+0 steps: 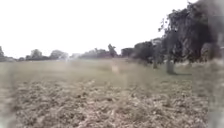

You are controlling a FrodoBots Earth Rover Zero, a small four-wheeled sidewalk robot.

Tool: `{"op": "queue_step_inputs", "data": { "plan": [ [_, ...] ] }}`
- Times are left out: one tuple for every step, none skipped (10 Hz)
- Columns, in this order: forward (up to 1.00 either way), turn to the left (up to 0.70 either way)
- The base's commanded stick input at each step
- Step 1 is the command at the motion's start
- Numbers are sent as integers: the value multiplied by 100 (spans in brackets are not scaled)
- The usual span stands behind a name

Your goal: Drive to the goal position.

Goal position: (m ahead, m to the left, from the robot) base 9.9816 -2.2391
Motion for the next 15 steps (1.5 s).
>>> {"op": "queue_step_inputs", "data": {
  "plan": [
    [70,-12],
    [70,-12],
    [70,-12],
    [70,-12],
    [70,-13],
    [70,-13],
    [70,-13],
    [70,-13],
    [70,-13],
    [70,-13],
    [70,-12],
    [70,-12],
    [70,-12],
    [70,-10],
    [70,-9]
  ]
}}
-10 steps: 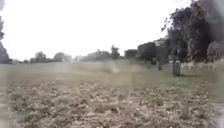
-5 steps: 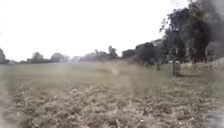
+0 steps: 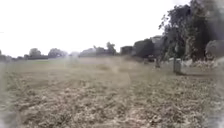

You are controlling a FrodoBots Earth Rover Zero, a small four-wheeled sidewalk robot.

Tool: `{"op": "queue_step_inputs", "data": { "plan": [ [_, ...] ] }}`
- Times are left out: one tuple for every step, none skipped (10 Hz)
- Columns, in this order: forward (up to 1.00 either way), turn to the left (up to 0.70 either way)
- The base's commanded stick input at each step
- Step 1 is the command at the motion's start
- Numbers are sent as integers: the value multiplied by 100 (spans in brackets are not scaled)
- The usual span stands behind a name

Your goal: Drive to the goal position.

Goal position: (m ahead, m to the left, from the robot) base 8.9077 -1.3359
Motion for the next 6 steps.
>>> {"op": "queue_step_inputs", "data": {
  "plan": [
    [70,-9],
    [70,-9],
    [70,-9],
    [70,-10],
    [70,-11],
    [70,-11]
  ]
}}
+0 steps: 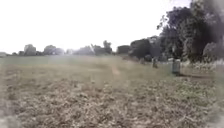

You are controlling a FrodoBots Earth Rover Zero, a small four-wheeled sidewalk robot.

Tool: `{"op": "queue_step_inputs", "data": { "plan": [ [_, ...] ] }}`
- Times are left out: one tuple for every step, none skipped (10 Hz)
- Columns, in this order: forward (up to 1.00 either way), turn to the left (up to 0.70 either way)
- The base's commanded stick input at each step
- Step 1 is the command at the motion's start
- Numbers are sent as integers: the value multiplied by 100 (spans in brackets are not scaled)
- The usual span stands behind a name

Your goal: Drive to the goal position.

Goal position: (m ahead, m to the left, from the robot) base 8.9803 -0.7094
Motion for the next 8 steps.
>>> {"op": "queue_step_inputs", "data": {
  "plan": [
    [70,-11],
    [70,-11],
    [70,-11],
    [70,-11],
    [70,-12],
    [70,-11],
    [70,-12],
    [70,-12]
  ]
}}
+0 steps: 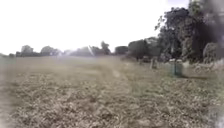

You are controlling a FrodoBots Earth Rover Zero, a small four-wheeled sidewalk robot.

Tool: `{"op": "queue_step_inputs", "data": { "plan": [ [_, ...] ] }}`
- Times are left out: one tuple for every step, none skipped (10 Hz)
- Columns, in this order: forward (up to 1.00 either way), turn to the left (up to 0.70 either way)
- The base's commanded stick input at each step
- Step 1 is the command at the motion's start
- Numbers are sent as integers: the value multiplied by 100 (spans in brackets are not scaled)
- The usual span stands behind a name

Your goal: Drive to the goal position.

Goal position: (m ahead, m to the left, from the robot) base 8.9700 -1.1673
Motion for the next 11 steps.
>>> {"op": "queue_step_inputs", "data": {
  "plan": [
    [70,-11],
    [70,-12],
    [70,-12],
    [70,-12],
    [70,-12],
    [70,-12],
    [70,-12],
    [70,-13],
    [70,-14],
    [70,-14],
    [70,-14]
  ]
}}
